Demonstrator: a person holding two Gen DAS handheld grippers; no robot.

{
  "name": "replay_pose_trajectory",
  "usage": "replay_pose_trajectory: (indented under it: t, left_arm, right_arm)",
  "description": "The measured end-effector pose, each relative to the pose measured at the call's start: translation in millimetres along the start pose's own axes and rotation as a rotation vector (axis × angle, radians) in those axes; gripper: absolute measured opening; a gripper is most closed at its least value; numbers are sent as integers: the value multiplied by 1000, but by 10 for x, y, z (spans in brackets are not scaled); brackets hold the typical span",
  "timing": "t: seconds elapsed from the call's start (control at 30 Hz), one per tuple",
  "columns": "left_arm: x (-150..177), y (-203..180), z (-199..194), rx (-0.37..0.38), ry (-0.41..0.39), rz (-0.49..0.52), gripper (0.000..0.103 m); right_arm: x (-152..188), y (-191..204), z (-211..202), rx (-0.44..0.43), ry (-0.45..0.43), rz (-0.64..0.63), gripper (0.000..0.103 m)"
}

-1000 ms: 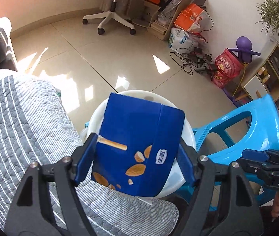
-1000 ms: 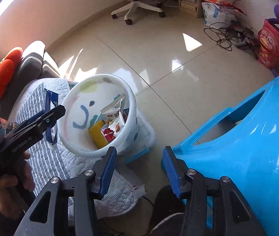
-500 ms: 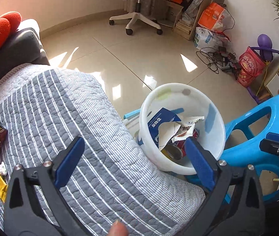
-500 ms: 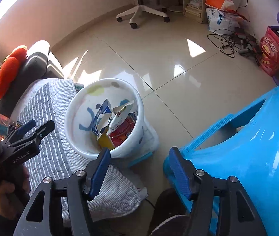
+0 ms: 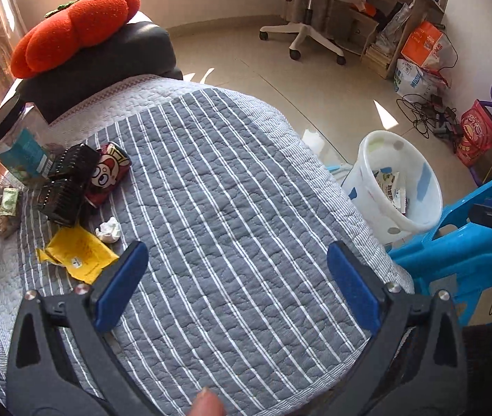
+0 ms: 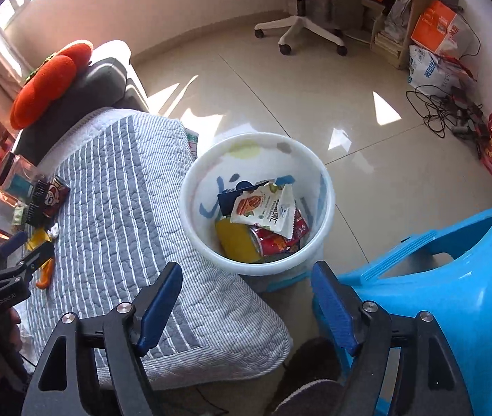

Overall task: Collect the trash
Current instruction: 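Grasp the crumpled tissue with left gripper while right grasps the orange carrot-shaped snack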

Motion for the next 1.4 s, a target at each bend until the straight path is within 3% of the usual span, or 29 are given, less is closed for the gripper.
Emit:
replay_pose_trajectory:
  t: [0.3,0.63,0.97,1.13,1.3,1.4]
  left_arm:
    - [300,924,-221,-94,38,-79,102]
    - [710,1842,-307,-161,138,-200,102]
    - [1110,2661,-196,-266,301,-373,102]
    - [1329,2968,-153,-288,416,-442,102]
    - [1524,3157,-102,-316,476,-474,102]
    - [1610,3206,-39,-359,499,-447,92]
  right_arm:
    - [-86,807,100,-47,10,-125,79]
    - [-108,1531,320,-63,46,-238,80]
    - [-55,1979,554,-55,91,-322,80]
    - [-40,2172,613,-64,101,-349,80]
    - [-22,2377,665,-65,111,-396,80]
    - [-6,2492,708,-69,119,-415,80]
Point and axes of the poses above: each gripper's, at about its wrist camera, not at the fingertips, and z roughly the way its jaws point, y to its left, x to its underside, the point moved 4 cm from there along z, roughly the way its jaws point, and after that the axes turned 11 degrees about -z, right-handed, at the moved point
